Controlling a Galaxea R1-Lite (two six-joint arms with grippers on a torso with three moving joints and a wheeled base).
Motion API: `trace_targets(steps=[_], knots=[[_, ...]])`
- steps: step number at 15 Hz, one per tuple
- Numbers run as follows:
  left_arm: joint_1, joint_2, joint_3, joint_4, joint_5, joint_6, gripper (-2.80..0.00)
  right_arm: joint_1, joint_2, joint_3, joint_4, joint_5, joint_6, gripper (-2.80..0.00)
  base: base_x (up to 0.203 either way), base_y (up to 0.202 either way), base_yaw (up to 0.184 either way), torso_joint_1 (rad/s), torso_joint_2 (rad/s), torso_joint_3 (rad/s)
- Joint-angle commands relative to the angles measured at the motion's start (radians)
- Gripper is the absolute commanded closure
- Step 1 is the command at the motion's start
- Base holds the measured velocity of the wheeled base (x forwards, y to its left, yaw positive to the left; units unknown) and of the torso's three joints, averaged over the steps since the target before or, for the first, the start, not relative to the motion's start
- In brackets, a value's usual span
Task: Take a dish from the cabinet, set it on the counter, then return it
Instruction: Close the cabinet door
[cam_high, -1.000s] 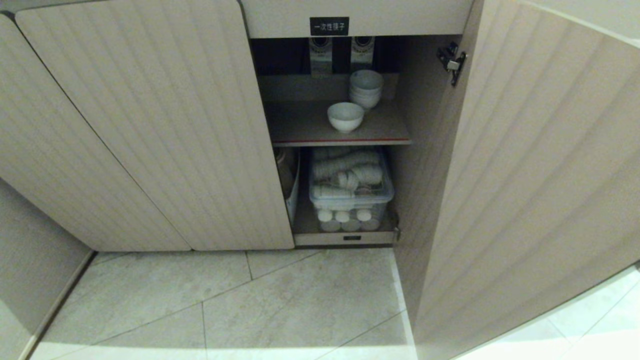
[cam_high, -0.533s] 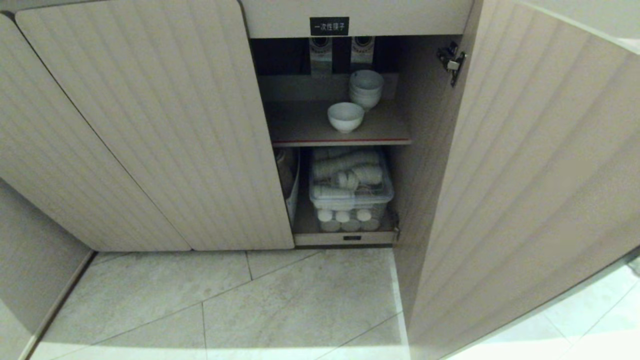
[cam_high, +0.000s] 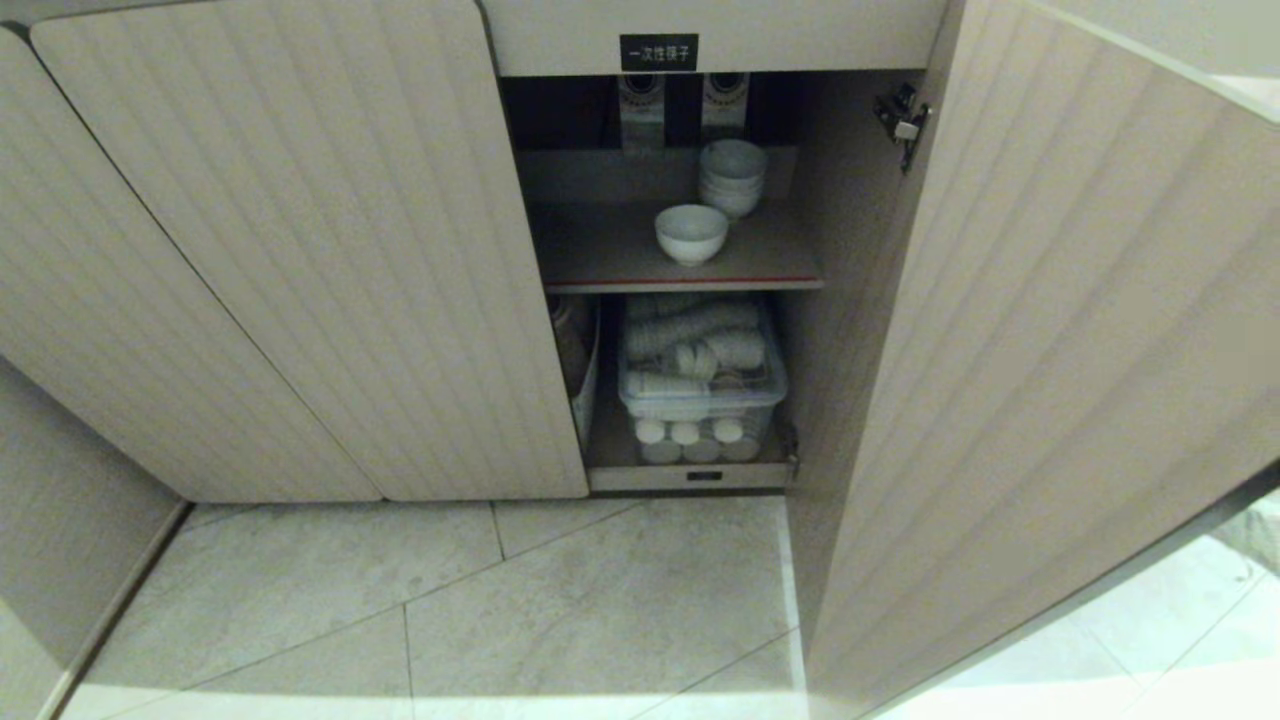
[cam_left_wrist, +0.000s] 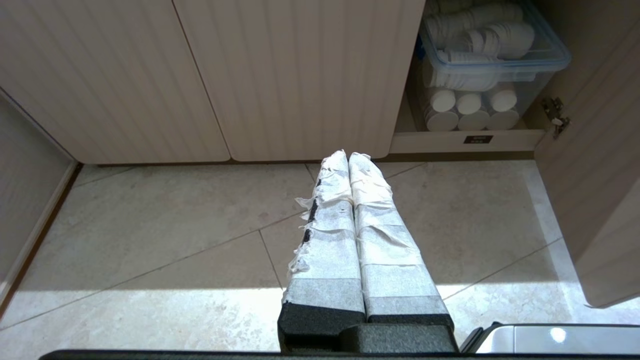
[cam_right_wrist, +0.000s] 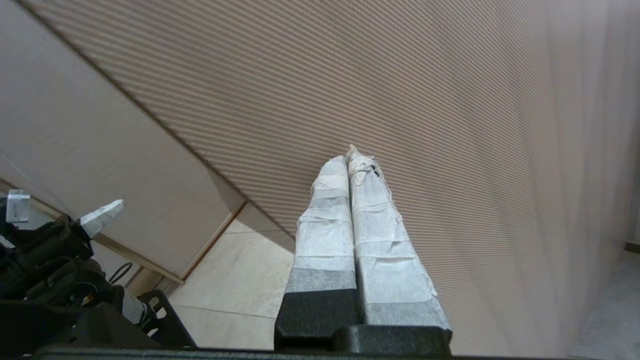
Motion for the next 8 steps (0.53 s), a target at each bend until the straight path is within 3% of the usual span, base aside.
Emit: trace_targets(steps=[1, 8], knots=[[0.0, 0.0, 0.0, 0.0, 0.0, 0.0, 0.0, 0.009, 0.052, 0.0, -0.021, 0.003, 0.002, 0.0, 0.0, 0.0, 0.0, 0.0, 0.0, 0.0], [0.0, 0.0, 0.0, 0.0, 0.0, 0.0, 0.0, 0.017, 0.169, -0.011, -0.112, 0.001, -0.002, 0.0, 0.0, 0.0, 0.0, 0.0, 0.0, 0.0]])
